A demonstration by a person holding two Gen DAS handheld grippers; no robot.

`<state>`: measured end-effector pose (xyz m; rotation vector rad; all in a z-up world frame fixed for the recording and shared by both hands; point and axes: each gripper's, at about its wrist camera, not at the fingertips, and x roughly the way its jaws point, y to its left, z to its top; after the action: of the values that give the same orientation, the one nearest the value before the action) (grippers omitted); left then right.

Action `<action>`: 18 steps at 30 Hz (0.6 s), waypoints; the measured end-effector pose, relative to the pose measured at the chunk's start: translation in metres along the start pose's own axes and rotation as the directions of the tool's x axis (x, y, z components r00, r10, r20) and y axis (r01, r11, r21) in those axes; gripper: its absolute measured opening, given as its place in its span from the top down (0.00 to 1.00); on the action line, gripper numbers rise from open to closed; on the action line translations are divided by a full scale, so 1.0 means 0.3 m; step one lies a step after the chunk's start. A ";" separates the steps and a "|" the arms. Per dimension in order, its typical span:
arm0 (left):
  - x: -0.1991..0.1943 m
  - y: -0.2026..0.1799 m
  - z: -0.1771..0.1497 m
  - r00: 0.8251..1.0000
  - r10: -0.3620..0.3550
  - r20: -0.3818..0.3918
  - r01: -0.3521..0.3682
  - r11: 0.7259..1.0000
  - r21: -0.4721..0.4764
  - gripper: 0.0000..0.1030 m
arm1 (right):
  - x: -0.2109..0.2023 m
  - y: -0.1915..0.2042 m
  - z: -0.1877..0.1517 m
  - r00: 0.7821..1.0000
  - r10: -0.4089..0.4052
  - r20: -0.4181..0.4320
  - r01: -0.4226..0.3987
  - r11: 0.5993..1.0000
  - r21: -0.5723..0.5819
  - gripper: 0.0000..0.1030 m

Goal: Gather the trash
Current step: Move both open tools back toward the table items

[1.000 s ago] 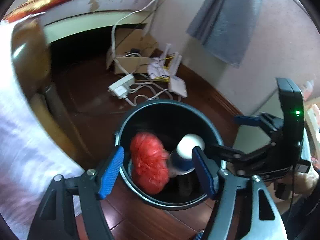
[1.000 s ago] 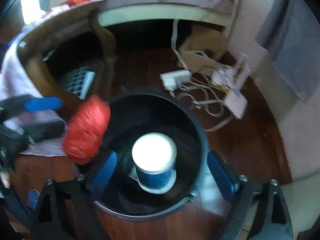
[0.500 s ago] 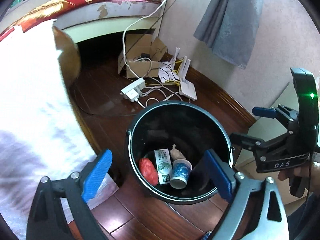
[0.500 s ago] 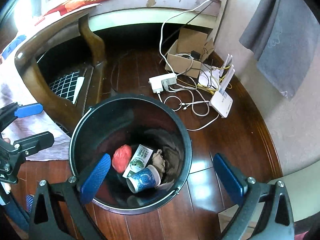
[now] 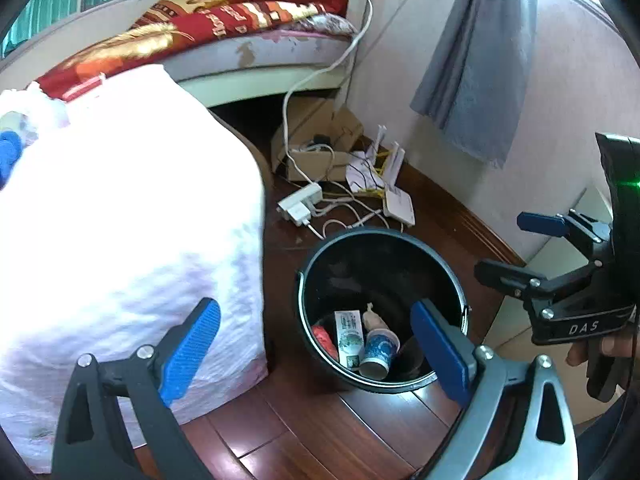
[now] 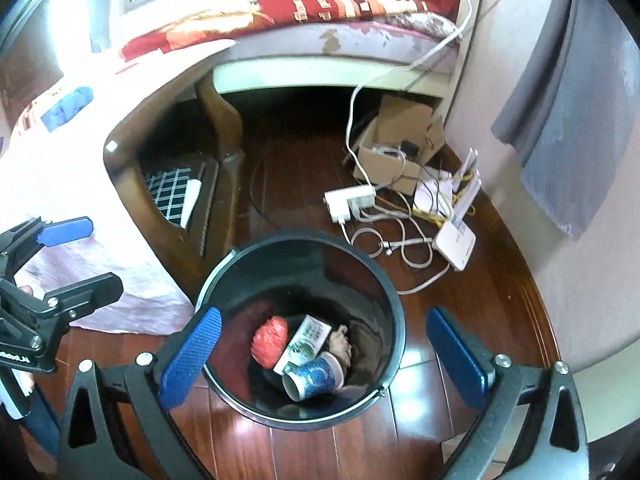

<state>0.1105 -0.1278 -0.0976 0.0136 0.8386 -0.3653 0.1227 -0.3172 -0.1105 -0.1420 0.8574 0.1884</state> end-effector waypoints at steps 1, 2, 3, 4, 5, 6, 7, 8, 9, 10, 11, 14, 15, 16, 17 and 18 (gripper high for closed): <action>-0.010 0.002 0.002 1.000 0.004 0.005 -0.004 1.000 -0.002 0.06 | -0.013 0.008 0.008 1.000 0.002 0.011 -0.002 1.000 -0.004 0.00; -0.032 0.012 0.008 1.000 0.011 0.017 -0.011 1.000 -0.003 0.06 | -0.023 0.016 0.015 1.000 0.003 0.018 -0.003 1.000 -0.007 0.00; -0.049 0.018 0.011 1.000 0.013 0.026 -0.013 1.000 -0.005 0.06 | -0.038 0.027 0.025 1.000 0.006 0.029 -0.006 1.000 -0.012 0.00; -0.061 0.017 0.012 0.999 0.014 0.031 -0.014 1.000 -0.007 0.06 | -0.054 0.037 0.035 0.999 0.010 0.040 -0.009 1.000 -0.015 0.00; -0.083 0.026 0.017 0.999 0.021 0.045 -0.021 1.000 -0.008 0.06 | -0.064 0.039 0.040 0.999 0.014 0.047 -0.013 1.000 -0.017 0.00; -0.098 0.031 0.019 0.998 0.028 0.054 -0.028 1.000 -0.008 0.06 | -0.081 0.051 0.051 0.998 0.017 0.059 -0.016 1.000 -0.021 0.00; -0.113 0.036 0.021 0.998 0.033 0.061 -0.032 0.999 -0.009 0.06 | -0.089 0.057 0.056 0.998 0.019 0.066 -0.017 1.000 -0.025 0.00; -0.126 0.042 0.025 0.997 0.038 0.068 -0.037 0.999 -0.011 0.06 | -0.104 0.071 0.065 0.997 0.021 0.077 -0.019 0.999 -0.033 0.00; -0.131 0.044 0.025 0.996 0.042 0.073 -0.041 0.999 -0.013 0.06 | -0.114 0.079 0.071 0.996 0.024 0.084 -0.020 0.999 -0.039 0.00; -0.147 0.057 0.028 0.995 0.048 0.082 -0.047 0.999 -0.017 0.06 | -0.123 0.088 0.077 0.996 0.026 0.091 -0.022 0.999 -0.044 0.00; -0.157 0.067 0.028 0.995 0.051 0.088 -0.049 0.999 -0.022 0.06 | -0.131 0.100 0.084 0.995 0.028 0.098 -0.023 0.998 -0.051 0.00; -0.187 0.096 0.030 0.992 0.067 0.107 -0.064 0.998 -0.029 0.05 | -0.152 0.132 0.101 0.992 0.039 0.119 -0.031 0.997 -0.069 0.00; -0.197 0.104 0.029 0.991 0.072 0.113 -0.068 0.997 -0.033 0.05 | -0.157 0.143 0.106 0.991 0.044 0.123 -0.035 0.997 -0.073 0.00; -0.208 0.110 0.024 0.990 0.077 0.119 -0.074 0.997 -0.035 0.05 | -0.161 0.156 0.112 0.991 0.049 0.128 -0.039 0.996 -0.078 0.00; -0.220 0.118 0.022 0.989 0.081 0.124 -0.077 0.996 -0.038 0.05 | -0.166 0.166 0.119 0.990 0.052 0.133 -0.041 0.996 -0.083 0.00; -0.232 0.129 0.022 0.988 0.086 0.132 -0.081 0.996 -0.042 0.05 | -0.169 0.176 0.123 0.989 0.056 0.137 -0.045 0.995 -0.087 0.00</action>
<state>0.0854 -0.0710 -0.0475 -0.0093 0.7098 -0.2686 0.1058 -0.2640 -0.0505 -0.1830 0.7144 0.2788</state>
